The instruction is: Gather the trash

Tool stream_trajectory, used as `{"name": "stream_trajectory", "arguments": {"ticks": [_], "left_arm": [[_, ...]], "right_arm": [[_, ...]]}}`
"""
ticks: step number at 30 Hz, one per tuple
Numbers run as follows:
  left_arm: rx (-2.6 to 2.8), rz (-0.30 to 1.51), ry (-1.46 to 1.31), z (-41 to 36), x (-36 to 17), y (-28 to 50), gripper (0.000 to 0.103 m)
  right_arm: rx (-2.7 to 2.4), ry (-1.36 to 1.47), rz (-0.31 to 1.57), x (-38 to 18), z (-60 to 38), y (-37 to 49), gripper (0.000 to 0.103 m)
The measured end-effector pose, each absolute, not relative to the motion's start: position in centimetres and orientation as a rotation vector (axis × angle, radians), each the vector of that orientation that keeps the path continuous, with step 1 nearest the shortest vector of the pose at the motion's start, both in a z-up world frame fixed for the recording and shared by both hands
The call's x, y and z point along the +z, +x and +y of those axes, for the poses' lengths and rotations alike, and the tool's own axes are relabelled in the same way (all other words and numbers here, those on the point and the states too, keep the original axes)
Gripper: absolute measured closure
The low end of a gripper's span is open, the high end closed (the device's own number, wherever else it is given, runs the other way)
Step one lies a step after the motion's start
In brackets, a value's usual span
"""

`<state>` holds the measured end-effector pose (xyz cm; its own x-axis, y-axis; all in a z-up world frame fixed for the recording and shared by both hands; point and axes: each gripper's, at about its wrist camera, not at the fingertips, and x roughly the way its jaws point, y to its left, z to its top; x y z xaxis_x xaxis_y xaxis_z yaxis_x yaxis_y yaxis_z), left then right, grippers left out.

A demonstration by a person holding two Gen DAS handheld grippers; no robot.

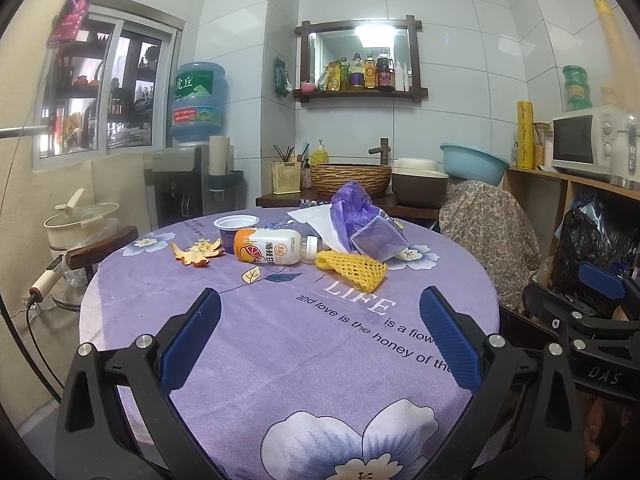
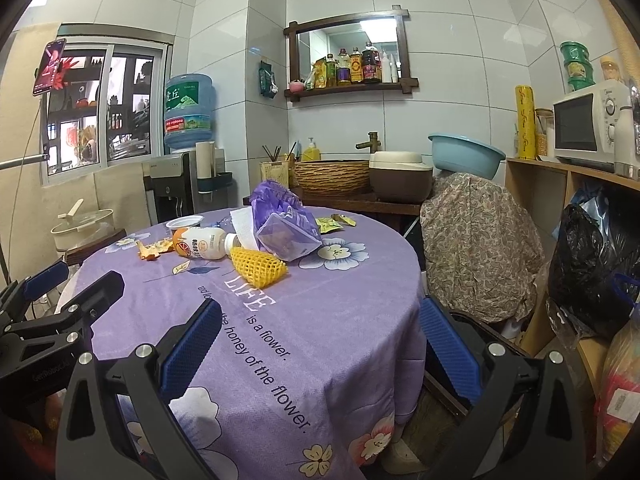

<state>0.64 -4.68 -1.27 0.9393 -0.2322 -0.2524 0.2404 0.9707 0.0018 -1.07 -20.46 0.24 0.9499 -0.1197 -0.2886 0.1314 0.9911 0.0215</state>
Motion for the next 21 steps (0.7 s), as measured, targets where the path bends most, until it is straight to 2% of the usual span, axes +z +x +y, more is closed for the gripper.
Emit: {"name": "stream_trajectory", "arguments": {"ticks": [21], "left_arm": [[-0.248, 0.255, 0.036, -4.93, -1.23, 0.64, 0.005]], "right_arm": [[-0.129, 0.042, 0.292, 0.1, -20.45, -1.04, 0.005]]}}
